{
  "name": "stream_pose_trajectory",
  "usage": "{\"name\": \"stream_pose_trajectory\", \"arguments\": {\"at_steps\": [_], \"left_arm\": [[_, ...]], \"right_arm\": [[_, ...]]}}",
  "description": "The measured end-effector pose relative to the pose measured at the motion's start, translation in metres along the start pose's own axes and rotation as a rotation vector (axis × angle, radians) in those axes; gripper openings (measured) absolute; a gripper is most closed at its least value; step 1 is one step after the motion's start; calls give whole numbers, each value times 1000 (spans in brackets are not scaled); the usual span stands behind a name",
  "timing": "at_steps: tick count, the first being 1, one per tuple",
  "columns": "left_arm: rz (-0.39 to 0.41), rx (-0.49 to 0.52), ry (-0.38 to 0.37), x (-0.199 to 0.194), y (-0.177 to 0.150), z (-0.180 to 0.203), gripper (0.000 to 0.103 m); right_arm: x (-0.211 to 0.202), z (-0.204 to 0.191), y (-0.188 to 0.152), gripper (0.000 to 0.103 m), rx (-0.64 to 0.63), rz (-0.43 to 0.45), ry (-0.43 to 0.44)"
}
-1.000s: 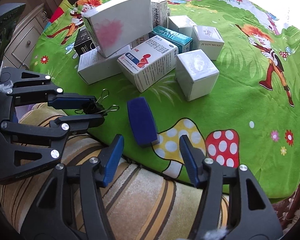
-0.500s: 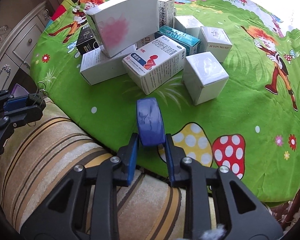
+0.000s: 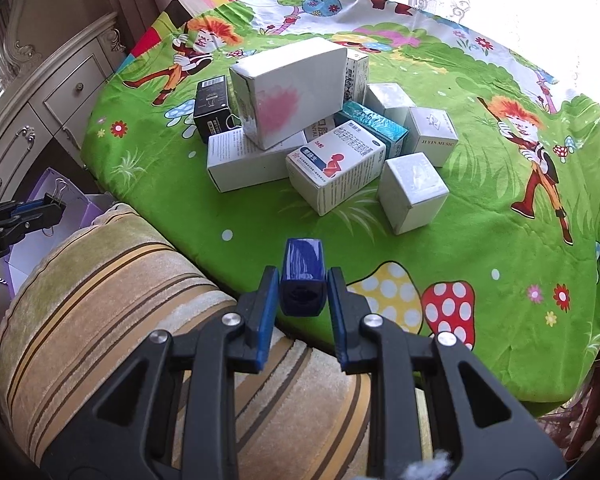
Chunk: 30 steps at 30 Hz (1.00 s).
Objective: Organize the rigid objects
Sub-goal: 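Lower the blue block with the right gripper into the purple box while the left drops the clip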
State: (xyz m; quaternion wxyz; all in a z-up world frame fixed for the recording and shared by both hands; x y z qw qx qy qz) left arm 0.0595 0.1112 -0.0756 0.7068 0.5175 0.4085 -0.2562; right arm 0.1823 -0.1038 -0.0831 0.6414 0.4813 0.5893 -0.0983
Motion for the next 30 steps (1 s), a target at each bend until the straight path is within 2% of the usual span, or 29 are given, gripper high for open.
{"name": "stream_pose_trajectory", "arguments": {"at_steps": [5,9,15,23,27,30], "left_arm": [[7,-55,21,-6,-10,-28,21],[12,-118,62,-12,-14,-57,21],[2,-207,104,-17,-27,-95,21],[-2,-283,113,-23,-46,-123,21],[-4,-321,118,-24,-54,-137,21],[-7,-345,123,-23,-59,-146,21]], "right_arm": [[-14,-19,9,29,-16,35,18],[-19,-47,17,29,-22,46,73],[-27,-121,38,29,-86,68,205],[0,-245,30,29,-210,-27,434],[19,-290,16,29,-305,-85,462],[34,-310,7,29,-347,-136,469]]}}
Point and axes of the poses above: each gripper's, at about its wrist camera, not at the fingertips, and x roughly the way its jaws point, z to its right, y to its top, the point moved 10 cm from there along x, roughly the way its jaws point, and after that the axes turned 6 degrees about y, right-handed, at the moved point
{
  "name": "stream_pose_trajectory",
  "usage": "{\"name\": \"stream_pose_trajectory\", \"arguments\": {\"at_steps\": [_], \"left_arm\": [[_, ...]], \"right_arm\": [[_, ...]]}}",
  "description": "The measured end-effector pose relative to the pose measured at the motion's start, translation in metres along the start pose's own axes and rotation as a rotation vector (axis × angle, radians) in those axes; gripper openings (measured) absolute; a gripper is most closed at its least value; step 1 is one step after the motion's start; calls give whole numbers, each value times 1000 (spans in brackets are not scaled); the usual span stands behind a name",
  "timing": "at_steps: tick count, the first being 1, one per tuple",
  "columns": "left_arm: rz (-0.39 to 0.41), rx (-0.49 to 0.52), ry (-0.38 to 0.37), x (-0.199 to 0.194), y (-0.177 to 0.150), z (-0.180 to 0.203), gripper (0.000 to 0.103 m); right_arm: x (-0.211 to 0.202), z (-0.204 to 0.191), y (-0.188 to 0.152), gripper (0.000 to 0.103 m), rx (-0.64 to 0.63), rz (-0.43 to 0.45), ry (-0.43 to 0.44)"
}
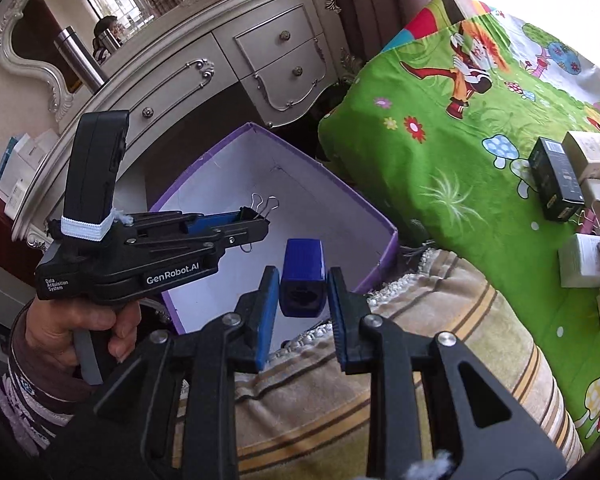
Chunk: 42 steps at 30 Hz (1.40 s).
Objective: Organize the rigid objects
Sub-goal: 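Lower the blue block with the right gripper into the purple box while the left drops the clip, then move both grippers back over the white boxes on the bed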
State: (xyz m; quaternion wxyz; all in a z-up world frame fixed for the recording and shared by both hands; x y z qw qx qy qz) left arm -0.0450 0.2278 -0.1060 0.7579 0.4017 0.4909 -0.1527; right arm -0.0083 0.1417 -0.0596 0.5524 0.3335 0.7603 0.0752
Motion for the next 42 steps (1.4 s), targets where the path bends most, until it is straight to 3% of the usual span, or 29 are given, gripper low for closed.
{"name": "stream_pose_trajectory", "arguments": {"at_steps": [5,7,8,10,11,14,17,26,28,33,39,42], "left_arm": [[-7,-27,1,4,-2,-9,22],[-19,-31,9,7,-3,-11,30],[-23,-37,14,8,-3,-12,35],[-25,-54,14,11,-2,-13,54],[-22,-57,8,11,-1,-11,56],[-30,-33,-6,19,3,2,57],[-64,11,-1,39,8,19,57],[-196,159,-58,98,11,81,36],[-197,190,-24,102,14,88,28],[-202,240,-11,106,19,103,27],[-200,323,-7,111,25,130,12],[-198,347,6,112,26,139,11]], "right_arm": [[23,-4,-4,29,-28,-71,-13],[26,-3,-6,32,-21,-91,-15],[27,-1,-7,41,-15,-95,-19],[23,5,-7,61,-4,-82,-39],[18,8,-5,71,-1,-61,-52],[-4,23,-4,78,14,-6,-101],[-28,45,-9,79,44,27,-169],[-99,103,-38,82,131,130,-331],[-109,113,-44,82,154,143,-347],[-130,138,-57,84,209,177,-388],[-146,162,-66,87,261,202,-448],[-157,175,-70,90,293,217,-503]]}}
Point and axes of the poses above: each gripper's, at about its wrist camera, not at the fingertips, and x roughly the way its jaws point, z to its right, y to its top, the point moved 10 cm from there along x, roughly the way its jaws point, and after that the axes turned 6 degrees about y, right-handed, at the moved point
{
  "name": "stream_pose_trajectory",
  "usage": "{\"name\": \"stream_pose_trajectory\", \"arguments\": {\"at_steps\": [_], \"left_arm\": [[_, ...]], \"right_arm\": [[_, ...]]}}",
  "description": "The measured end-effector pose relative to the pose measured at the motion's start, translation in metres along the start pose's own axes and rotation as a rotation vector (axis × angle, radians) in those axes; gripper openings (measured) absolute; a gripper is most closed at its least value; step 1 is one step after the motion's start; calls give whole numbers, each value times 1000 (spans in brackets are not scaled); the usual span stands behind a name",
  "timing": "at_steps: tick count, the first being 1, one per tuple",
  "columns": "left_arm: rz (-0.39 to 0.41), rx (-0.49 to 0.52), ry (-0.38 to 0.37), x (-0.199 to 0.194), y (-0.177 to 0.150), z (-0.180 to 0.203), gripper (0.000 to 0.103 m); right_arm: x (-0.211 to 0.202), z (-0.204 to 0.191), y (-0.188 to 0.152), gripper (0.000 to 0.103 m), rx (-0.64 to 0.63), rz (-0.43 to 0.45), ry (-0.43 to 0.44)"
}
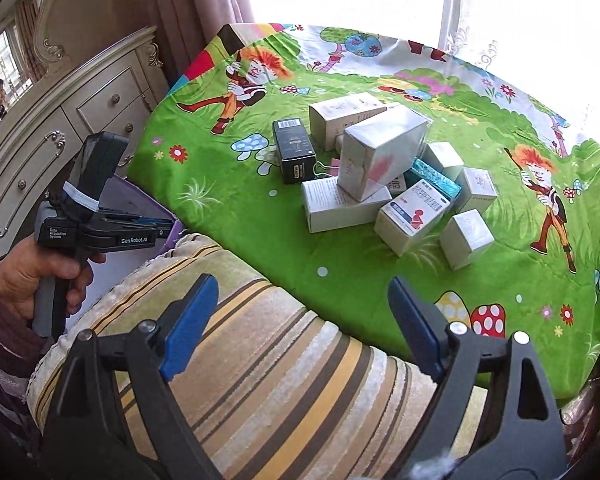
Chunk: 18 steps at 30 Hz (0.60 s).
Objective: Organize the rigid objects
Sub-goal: 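Move both grippers back over the white boxes on the bed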
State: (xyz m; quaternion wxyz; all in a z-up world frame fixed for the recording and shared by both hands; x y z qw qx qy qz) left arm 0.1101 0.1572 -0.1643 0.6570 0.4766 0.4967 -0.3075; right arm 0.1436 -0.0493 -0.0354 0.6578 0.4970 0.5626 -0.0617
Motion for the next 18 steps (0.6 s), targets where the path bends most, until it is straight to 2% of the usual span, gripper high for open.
{"name": "stream_pose_trajectory", "arguments": {"at_steps": [2,6,8,10,12,15,18], "left_arm": [[2,-3,0,-2,0,1,12],[56,-32,-19,-29,3,3,18],[100,-41,-51,-47,8,11,27],[153,-52,-92,-64,17,24,45],[219,-54,-133,-81,29,39,54],[291,-22,-173,-100,45,60,60],[302,63,-168,-107,52,88,60]], "right_arm": [[-4,14,2,93,14,26,-38],[-10,35,5,93,47,66,-50],[-9,46,6,93,69,59,-55],[-6,58,3,93,119,35,-40],[-2,70,0,93,186,20,-15],[1,87,-6,93,246,5,-26],[4,105,-8,93,278,-4,-65]]}}
Point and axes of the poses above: each gripper's, at about its wrist camera, not at the fingertips, and x roughly the way its jaws point, z to its right, y to its top, the point moved 10 cm from there along x, roughly the way its jaws point, and after that the axes turned 6 degrees about y, right-handed, at the moved point
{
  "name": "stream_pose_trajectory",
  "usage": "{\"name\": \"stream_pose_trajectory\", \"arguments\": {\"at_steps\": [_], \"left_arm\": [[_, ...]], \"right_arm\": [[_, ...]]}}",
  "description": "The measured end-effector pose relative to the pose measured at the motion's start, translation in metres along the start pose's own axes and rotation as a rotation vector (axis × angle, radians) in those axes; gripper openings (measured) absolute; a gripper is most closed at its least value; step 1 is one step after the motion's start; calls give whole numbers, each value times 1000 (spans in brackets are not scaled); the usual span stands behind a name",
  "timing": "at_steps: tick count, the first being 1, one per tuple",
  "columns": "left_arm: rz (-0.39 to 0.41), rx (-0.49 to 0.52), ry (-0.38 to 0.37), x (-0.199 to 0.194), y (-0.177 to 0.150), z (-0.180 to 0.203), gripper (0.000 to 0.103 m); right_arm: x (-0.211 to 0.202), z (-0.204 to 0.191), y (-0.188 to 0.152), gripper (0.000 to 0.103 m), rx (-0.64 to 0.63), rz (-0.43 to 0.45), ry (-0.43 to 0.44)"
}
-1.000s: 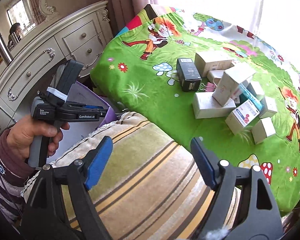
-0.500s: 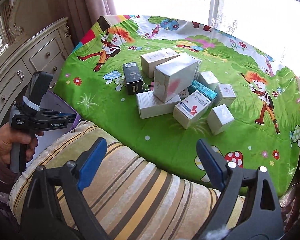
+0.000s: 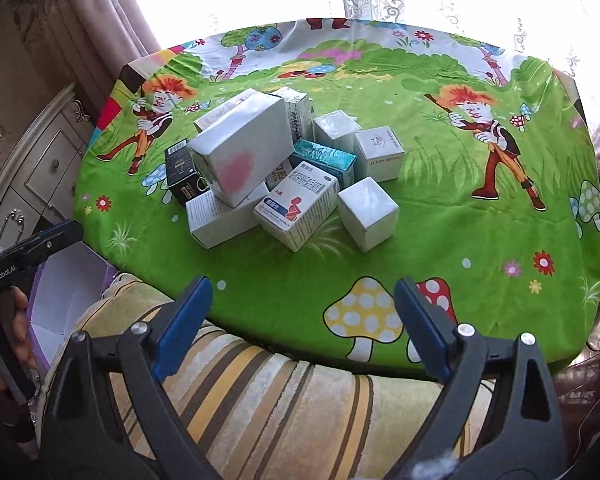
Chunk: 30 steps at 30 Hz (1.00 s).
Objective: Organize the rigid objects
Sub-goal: 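Move both grippers back over the white boxes on the bed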
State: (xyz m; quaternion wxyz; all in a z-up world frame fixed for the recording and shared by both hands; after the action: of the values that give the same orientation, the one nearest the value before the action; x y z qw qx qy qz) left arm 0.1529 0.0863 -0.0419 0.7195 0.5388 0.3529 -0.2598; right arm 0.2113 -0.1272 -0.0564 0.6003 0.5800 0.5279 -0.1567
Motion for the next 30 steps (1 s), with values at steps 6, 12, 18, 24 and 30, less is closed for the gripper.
{"name": "stream_pose_trajectory", "arguments": {"at_steps": [6,12,18,24,30], "left_arm": [[-26,62,-50,13,12,50,60],[7,153,-43,27,33,84,60],[3,208,-37,49,47,107,60],[-23,224,-18,72,48,112,60],[-51,223,-34,82,44,113,39]], "right_arm": [[9,28,12,93,19,9,-48],[24,46,27,93,5,15,-82],[38,48,39,93,-67,21,-125],[51,46,44,88,-110,9,-125],[65,50,41,66,-103,-27,-106]]}}
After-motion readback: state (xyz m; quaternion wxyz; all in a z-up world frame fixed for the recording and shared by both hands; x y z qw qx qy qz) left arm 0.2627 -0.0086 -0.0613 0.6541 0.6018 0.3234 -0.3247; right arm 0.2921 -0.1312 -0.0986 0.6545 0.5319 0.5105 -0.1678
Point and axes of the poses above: each gripper's, at about its wrist camera, not at the fingertips, and x roughly the way its jaws point, z to its right, y to its top, the point moved 10 cm from there along x, roughly the way its jaws point, and after that the axes turned 6 degrees about y, right-handed, at the moved point
